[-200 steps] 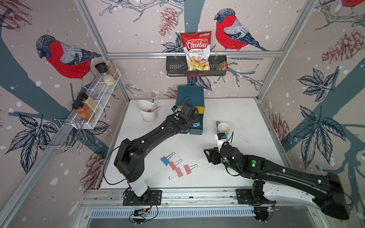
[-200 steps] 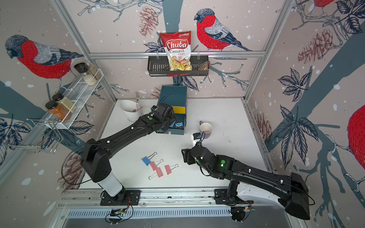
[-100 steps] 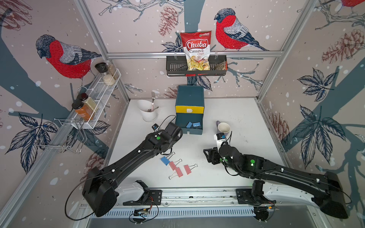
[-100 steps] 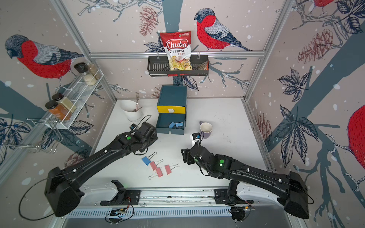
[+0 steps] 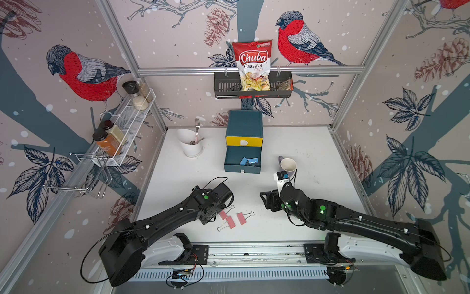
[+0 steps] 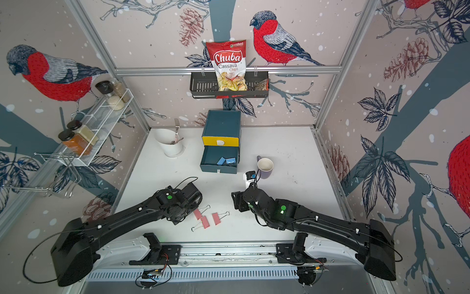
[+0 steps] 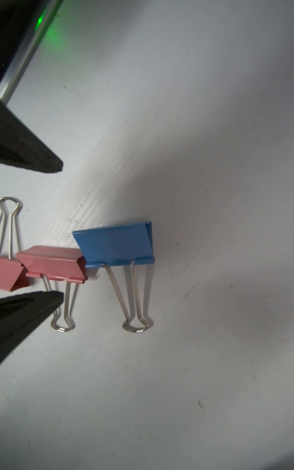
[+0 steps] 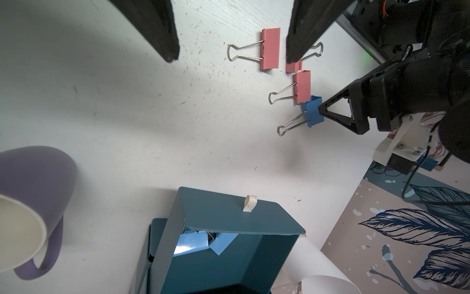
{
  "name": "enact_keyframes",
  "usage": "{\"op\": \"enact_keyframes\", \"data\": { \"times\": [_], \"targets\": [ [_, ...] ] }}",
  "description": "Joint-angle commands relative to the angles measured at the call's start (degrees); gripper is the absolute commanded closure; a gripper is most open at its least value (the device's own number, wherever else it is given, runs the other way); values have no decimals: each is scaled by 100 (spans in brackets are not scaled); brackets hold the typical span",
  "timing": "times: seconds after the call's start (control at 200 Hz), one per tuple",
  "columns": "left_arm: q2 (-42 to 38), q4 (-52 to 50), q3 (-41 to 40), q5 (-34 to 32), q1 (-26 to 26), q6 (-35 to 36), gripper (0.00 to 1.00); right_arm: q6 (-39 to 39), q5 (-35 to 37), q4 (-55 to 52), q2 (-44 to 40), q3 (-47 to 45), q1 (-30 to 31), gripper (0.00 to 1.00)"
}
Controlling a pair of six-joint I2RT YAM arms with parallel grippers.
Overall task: Put the binder clips in the drawer according to color
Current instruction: Pick up the binder clip at the center of the board.
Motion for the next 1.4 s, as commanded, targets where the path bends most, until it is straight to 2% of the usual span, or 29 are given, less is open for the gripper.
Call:
{"op": "enact_keyframes", "data": {
  "times": [0.0,0.24,0.365,0.605,0.895,1.251,1.396],
  "targets": [
    [159,284,-97,44,-6,-205,25,30,0,186,-37,-56,12,28],
    [511,505,-55,27,3,-254,26,-8,2,203,-37,-111,9,28],
    [433,72,55,-407,29,-422,25,-9,2,211,-55,-134,15,28],
    [114,548,-261,-323,779,-83,21,-24,-20,270,-37,-164,13,28],
    [786,948,30,-19,1131,193,18,-2,-15,246,-54,-180,11,28],
    [1069,1212,-166,37,1176,-76,26,3,-20,326,-81,-268,8,28],
    [1131,1313,-272,30,1212,-184,32,11,-51,320,-88,-269,8,28]
  ]
}}
